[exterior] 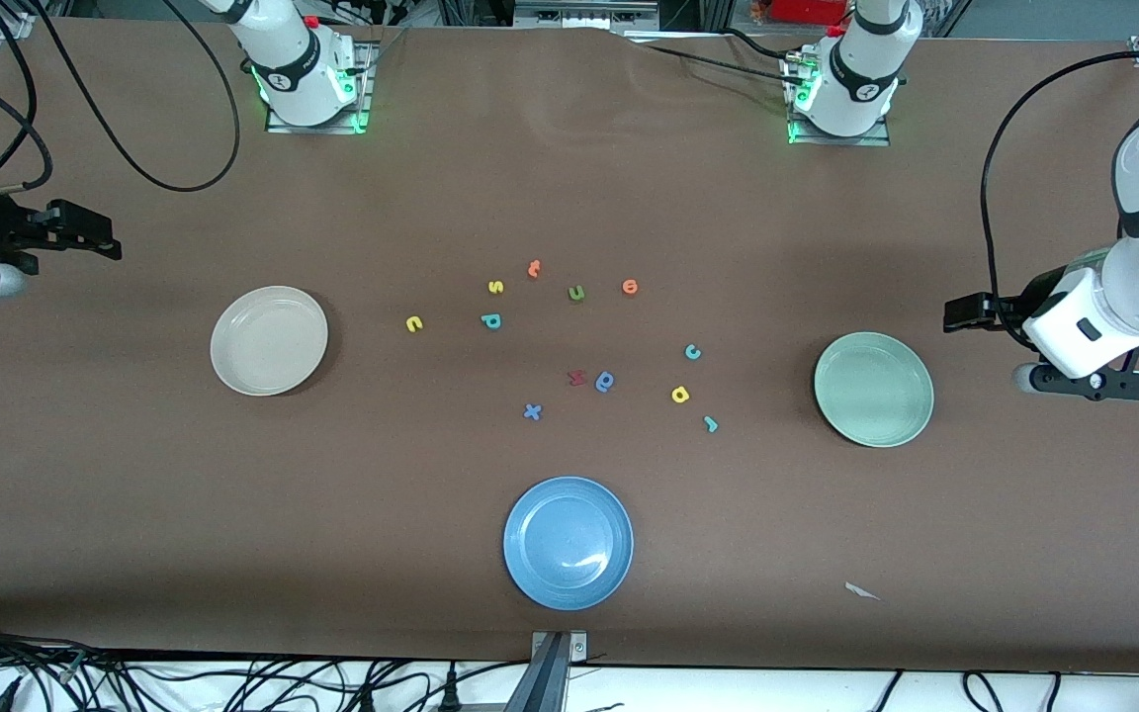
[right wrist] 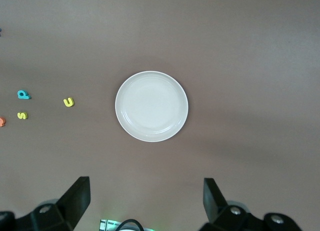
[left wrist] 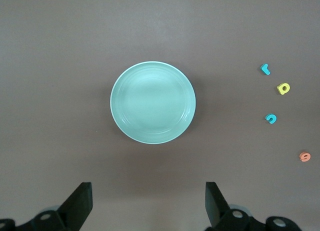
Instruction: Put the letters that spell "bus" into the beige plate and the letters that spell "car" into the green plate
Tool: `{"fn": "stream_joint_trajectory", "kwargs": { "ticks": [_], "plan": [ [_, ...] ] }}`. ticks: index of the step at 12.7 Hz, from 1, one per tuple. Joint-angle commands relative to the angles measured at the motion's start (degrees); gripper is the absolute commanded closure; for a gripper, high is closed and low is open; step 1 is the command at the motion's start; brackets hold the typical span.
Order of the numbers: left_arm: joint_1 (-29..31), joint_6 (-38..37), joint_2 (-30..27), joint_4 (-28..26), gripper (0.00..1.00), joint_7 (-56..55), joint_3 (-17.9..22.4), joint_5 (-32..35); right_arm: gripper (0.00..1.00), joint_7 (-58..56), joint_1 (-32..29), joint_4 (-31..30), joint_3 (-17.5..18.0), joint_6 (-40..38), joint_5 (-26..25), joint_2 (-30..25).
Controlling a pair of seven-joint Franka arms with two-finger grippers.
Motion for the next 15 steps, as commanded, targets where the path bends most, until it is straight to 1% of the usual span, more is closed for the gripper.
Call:
{"fn": "stream_joint_trajectory", "kwargs": {
  "ticks": [1, 15],
  "plan": [
    [-0.29, 0.02, 0.08, 0.74, 0.01, 0.43, 0.1, -0.12, 0.0, 0.74, -0.13, -0.53, 0.28, 0.07, -0.08, -0.82],
    [-0.38, 0.02, 0.6, 0.83, 0.01, 0.08, 0.1, -0.21, 0.0, 0.65, -0.13, -0.53, 0.28, -0.02, -0.08, -0.82]
  ]
}}
